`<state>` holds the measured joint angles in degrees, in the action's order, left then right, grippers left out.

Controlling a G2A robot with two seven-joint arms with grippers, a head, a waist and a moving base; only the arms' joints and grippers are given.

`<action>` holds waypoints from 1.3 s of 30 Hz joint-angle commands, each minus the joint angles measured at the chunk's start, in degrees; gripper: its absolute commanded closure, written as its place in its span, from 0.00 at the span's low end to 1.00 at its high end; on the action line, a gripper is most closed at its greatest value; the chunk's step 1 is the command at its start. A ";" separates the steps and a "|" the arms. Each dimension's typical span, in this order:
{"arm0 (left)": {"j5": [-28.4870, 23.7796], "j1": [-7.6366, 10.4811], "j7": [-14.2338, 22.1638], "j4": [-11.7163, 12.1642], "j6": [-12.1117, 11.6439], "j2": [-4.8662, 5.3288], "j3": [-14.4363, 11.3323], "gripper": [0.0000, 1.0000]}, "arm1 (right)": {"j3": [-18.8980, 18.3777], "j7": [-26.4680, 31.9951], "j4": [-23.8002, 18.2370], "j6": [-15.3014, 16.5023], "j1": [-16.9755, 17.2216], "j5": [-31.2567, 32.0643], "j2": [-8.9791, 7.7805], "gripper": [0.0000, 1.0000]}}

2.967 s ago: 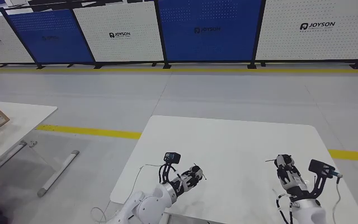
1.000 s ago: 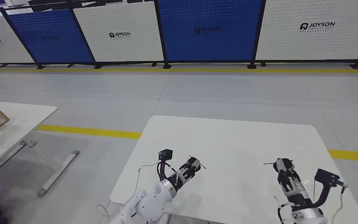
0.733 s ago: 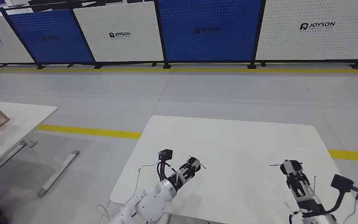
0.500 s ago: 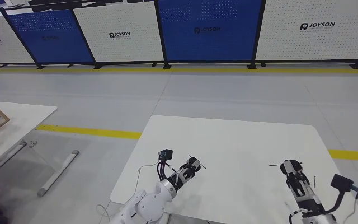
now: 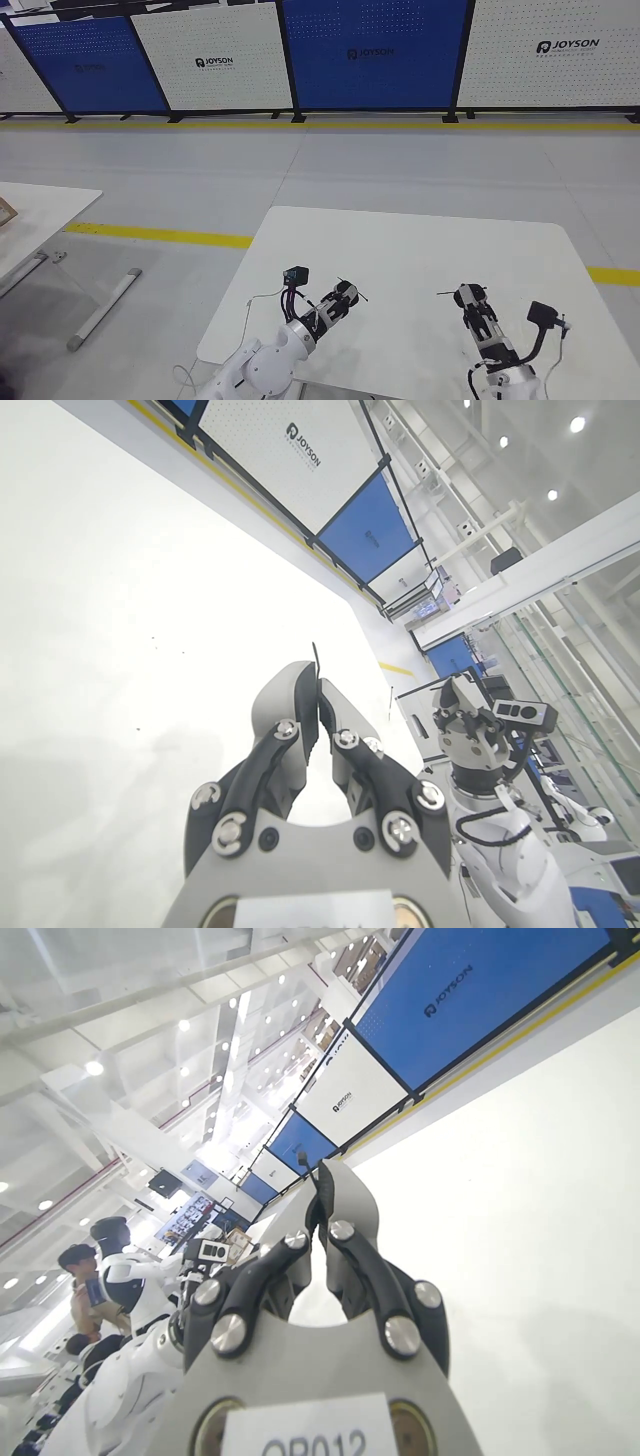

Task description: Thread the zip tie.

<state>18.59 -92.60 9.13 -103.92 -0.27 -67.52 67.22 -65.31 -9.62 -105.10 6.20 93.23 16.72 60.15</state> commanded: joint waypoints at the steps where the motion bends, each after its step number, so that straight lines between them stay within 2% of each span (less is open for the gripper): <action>1: 0.00 0.00 0.00 0.00 0.00 0.00 0.00 1.00 | 1.88 1.80 0.92 -4.36 -1.63 -0.49 0.56 1.00; 30: 0.00 0.00 0.00 0.00 0.00 0.00 0.00 1.00 | 1.99 2.44 0.86 -3.98 -1.52 -0.74 0.66 1.00; 34: 0.00 0.00 0.00 0.00 0.00 0.00 0.00 1.00 | 3.27 4.79 2.05 -2.67 -1.62 -1.06 1.07 1.00; 39: 0.00 0.00 0.00 0.00 0.00 0.00 0.00 1.00 | 9.06 5.53 5.70 -4.17 -4.81 1.22 2.65 1.00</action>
<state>18.59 -92.60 9.13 -103.92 -0.27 -67.52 67.22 -57.70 -3.92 -100.14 2.50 89.28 17.31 62.43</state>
